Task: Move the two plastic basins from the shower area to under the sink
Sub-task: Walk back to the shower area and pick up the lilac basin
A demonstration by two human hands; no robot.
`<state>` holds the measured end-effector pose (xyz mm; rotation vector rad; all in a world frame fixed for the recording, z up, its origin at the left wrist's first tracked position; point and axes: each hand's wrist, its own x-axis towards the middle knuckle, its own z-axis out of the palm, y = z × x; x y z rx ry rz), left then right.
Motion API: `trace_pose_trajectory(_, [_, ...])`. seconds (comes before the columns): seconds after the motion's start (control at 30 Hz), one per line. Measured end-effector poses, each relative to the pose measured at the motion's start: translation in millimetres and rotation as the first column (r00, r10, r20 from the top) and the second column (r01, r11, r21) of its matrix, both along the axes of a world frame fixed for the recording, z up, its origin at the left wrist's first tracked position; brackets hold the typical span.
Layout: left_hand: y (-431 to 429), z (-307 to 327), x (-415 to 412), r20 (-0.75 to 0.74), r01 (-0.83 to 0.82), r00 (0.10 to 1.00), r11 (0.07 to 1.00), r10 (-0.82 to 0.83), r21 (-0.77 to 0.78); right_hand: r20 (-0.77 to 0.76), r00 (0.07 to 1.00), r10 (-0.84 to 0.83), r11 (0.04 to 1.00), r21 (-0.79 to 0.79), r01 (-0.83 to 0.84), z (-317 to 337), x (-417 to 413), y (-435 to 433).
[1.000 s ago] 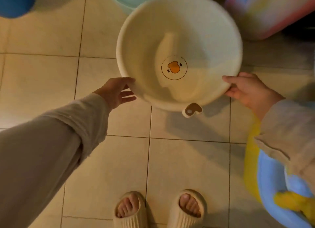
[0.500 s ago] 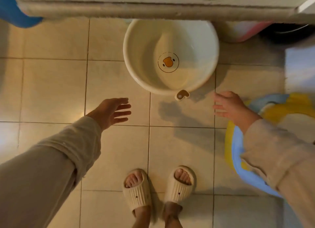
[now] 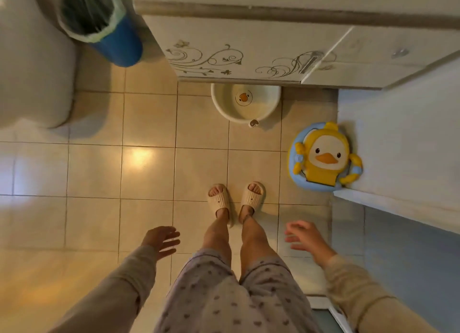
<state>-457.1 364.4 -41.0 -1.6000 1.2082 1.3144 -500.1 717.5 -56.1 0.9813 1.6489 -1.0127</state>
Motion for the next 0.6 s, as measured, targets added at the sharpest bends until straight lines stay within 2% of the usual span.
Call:
trace_pose_trajectory(0.23, [6, 47, 28, -0.034, -0.107, 0.994, 0.994, 0.107, 0.015, -0.116, 0.993, -0.028, 1.0, 0.008, 0.029, 58, 26, -13])
trace_pose_trajectory(0.33, [2, 62, 14, -0.139, -0.147, 0.979, 0.989, 0.148, 0.013, -0.179, 0.983, -0.035, 0.999, 0.014, 0.038, 60, 8, -12])
trace_pose_trajectory(0.43, [-7, 80, -5, -0.254, -0.215, 0.944, 0.977, 0.21, 0.007, -0.18, 0.984, 0.016, 1.0, 0.012, -0.014, 61, -15, -5])
trace_pose_trajectory(0.6, [-13, 104, -8, -0.441, -0.412, 0.821, 0.911, 0.363, -0.018, -0.119, 0.979, 0.166, 0.986, 0.007, -0.166, 62, -58, 10])
